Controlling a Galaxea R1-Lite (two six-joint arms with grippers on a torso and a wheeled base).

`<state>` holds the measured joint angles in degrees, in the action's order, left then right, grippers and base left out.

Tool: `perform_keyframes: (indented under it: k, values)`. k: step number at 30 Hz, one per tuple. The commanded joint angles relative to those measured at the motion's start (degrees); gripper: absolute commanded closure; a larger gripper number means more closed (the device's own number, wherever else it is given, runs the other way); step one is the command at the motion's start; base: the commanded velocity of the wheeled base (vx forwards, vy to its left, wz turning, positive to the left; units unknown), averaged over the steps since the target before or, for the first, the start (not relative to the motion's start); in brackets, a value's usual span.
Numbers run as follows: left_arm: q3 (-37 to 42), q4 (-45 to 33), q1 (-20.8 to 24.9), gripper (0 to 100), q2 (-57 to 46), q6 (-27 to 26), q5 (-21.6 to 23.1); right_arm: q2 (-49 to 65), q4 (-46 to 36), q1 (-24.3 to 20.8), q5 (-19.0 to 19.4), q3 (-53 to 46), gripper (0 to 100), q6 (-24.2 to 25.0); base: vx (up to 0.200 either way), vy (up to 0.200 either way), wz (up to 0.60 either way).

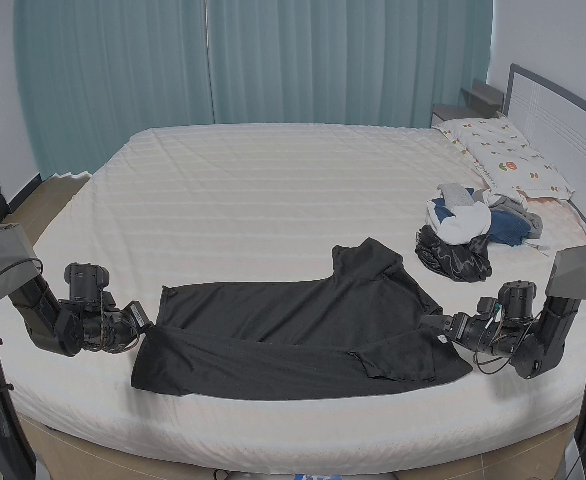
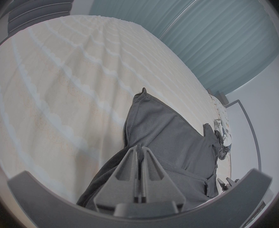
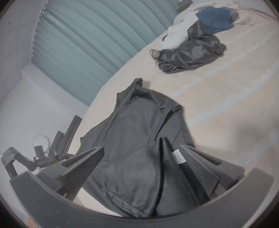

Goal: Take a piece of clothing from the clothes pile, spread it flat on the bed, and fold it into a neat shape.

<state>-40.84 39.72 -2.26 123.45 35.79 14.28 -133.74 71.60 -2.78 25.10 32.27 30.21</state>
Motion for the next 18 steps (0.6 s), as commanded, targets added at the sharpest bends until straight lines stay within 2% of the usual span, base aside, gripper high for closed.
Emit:
perform_keyframes:
  k: [1, 8, 18]
  values:
    - [0.1, 0.0, 0.0, 100, -0.1, 0.1, 0.1, -3.4, 0.3, -1.0, 0.4, 1.5, 0, -1.2, 0.0, 0.0, 0.0]
    - [0.7, 0.0, -0.1, 100, -0.1, 0.2, 0.1, -6.8, 1.3, -1.2, 0.8, 8.8, 0, -1.9, 0.0, 0.0, 0.0]
    - [0.7, 0.1, 0.0, 100, -0.1, 0.1, 0.2, -8.2, 0.7, -0.6, 0.8, 10.2, 0, -3.9, 0.0, 0.0, 0.0]
